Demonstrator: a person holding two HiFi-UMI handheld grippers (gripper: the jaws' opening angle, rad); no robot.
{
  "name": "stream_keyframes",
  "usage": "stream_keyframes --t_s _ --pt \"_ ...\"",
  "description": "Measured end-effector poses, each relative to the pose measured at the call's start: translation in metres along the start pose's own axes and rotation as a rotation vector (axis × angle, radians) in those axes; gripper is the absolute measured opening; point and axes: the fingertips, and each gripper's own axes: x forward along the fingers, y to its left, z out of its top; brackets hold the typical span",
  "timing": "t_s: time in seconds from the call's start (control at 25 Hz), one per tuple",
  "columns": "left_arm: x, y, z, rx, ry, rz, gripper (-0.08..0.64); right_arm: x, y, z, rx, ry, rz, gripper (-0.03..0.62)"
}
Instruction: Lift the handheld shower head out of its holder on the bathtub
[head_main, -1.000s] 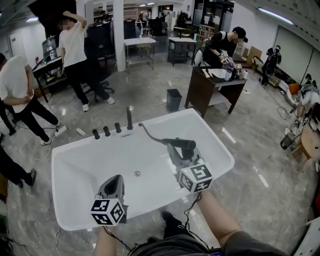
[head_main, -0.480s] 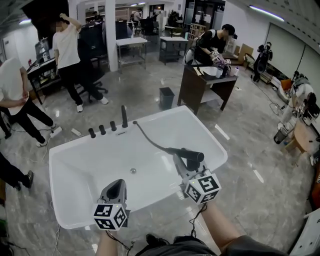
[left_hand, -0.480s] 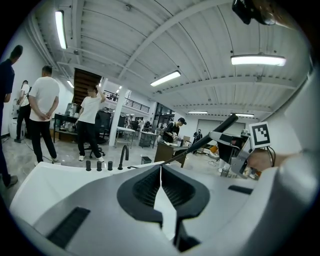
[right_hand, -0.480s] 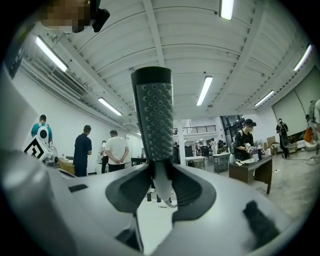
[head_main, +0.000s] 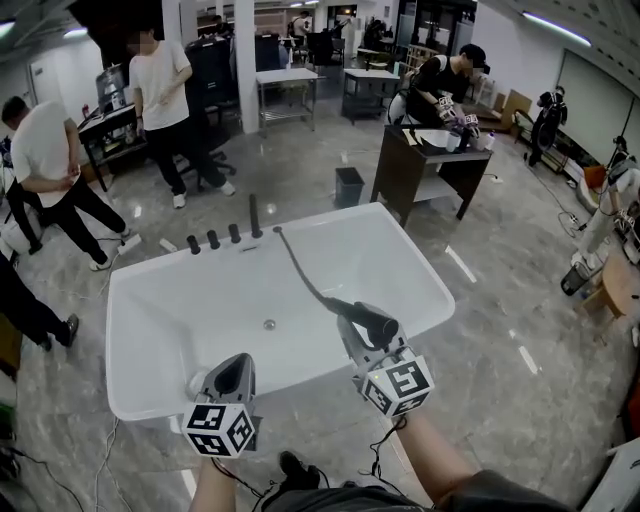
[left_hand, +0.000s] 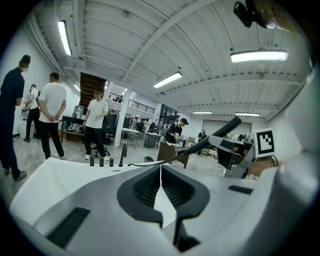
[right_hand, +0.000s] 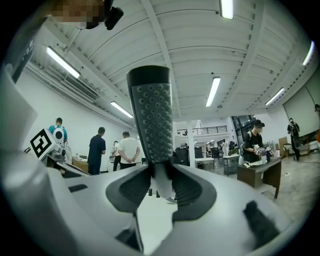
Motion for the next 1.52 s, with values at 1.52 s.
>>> stream_keyframes --t_s 1.52 --pt "-0.087 -0.163 -0.056 -0.002 -0.003 -0.017 0.017 -0.204 -0.001 -0.024 0.077 0.048 0.03 0.14"
